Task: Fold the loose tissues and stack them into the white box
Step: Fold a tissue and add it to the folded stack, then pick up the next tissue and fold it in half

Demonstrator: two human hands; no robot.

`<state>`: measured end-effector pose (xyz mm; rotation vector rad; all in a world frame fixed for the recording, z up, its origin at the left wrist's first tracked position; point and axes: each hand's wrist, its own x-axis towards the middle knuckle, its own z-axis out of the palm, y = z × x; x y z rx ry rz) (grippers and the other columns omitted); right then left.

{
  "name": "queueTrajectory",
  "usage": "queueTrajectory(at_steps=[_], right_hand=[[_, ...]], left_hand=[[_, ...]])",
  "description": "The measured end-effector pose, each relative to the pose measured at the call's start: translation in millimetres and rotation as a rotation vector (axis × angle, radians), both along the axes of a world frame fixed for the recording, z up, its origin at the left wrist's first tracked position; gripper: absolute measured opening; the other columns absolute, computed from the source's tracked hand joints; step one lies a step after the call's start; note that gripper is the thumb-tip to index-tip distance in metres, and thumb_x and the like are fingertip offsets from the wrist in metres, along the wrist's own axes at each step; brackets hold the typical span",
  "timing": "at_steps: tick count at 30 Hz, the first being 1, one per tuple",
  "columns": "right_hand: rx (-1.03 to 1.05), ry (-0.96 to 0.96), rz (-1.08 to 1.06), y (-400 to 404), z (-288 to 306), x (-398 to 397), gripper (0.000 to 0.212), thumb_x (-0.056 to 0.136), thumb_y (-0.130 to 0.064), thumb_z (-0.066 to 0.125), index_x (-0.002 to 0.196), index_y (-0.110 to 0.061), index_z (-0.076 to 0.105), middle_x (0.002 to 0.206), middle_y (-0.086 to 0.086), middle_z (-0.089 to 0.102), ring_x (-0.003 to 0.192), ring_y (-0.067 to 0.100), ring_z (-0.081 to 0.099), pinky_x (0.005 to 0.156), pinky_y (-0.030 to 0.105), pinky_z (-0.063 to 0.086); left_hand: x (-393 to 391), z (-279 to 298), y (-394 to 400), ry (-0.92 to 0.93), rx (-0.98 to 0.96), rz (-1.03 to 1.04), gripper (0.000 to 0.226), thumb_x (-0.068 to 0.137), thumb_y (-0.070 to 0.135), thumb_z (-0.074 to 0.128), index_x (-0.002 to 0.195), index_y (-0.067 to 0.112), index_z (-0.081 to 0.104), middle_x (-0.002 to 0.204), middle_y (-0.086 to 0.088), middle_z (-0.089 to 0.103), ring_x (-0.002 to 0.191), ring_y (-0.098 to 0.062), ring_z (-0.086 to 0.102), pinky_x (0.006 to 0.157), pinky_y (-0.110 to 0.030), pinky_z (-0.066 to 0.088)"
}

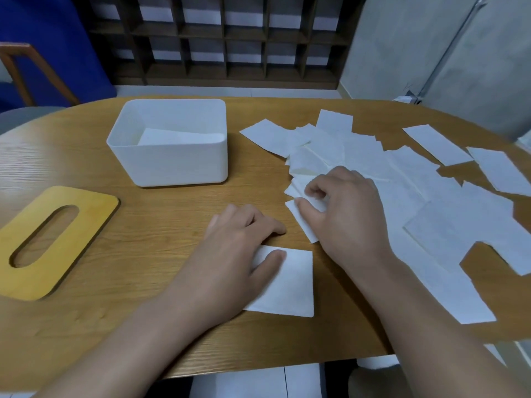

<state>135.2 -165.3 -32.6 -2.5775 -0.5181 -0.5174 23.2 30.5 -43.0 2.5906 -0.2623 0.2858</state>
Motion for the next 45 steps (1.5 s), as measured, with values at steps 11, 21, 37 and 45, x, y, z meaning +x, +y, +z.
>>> queueTrajectory(at_steps=[11, 21, 37, 45], right_hand=[[-0.078, -0.077, -0.058, 19, -2, 17, 0.016, 0.095, -0.015, 0.072, 0.079, -0.021, 0.074, 0.081, -0.001, 0.061, 0.081, 0.025, 0.058, 0.078, 0.040, 0.042], [0.384, 0.185, 0.286, 14, 20, -22, 0.011, 0.096, -0.022, 0.083, 0.091, -0.030, 0.078, 0.094, -0.013, 0.068, 0.099, 0.012, 0.062, 0.085, 0.028, 0.048], [0.394, 0.394, 0.390, 0, 31, -37, 0.060, 0.083, -0.040, 0.094, 0.139, -0.040, 0.069, 0.123, -0.021, 0.073, 0.125, 0.001, 0.065, 0.098, 0.011, 0.049], [0.634, 0.360, 0.270, -6, 43, -42, 0.014, 0.106, -0.030, 0.071, 0.102, -0.032, 0.084, 0.082, 0.004, 0.078, 0.076, 0.025, 0.073, 0.063, 0.043, 0.060]], left_hand=[[13, 6, -3, -0.048, -0.273, 0.089, 0.014, 0.098, 0.039, 0.075, 0.112, 0.040, 0.077, 0.101, 0.022, 0.069, 0.111, -0.007, 0.060, 0.093, -0.025, 0.048], [19, 12, 11, -0.050, -0.616, 0.208, 0.037, 0.096, 0.017, 0.083, 0.127, 0.035, 0.073, 0.110, 0.011, 0.073, 0.097, -0.012, 0.070, 0.081, -0.020, 0.054], [15, 22, 31, -0.184, -0.695, 0.249, 0.005, 0.099, 0.024, 0.082, 0.095, 0.023, 0.084, 0.084, 0.006, 0.070, 0.074, -0.008, 0.057, 0.072, -0.020, 0.043], [9, 39, 37, -0.131, -0.813, 0.278, 0.014, 0.101, 0.029, 0.080, 0.091, 0.021, 0.085, 0.096, -0.004, 0.075, 0.084, -0.015, 0.065, 0.074, -0.028, 0.048]])
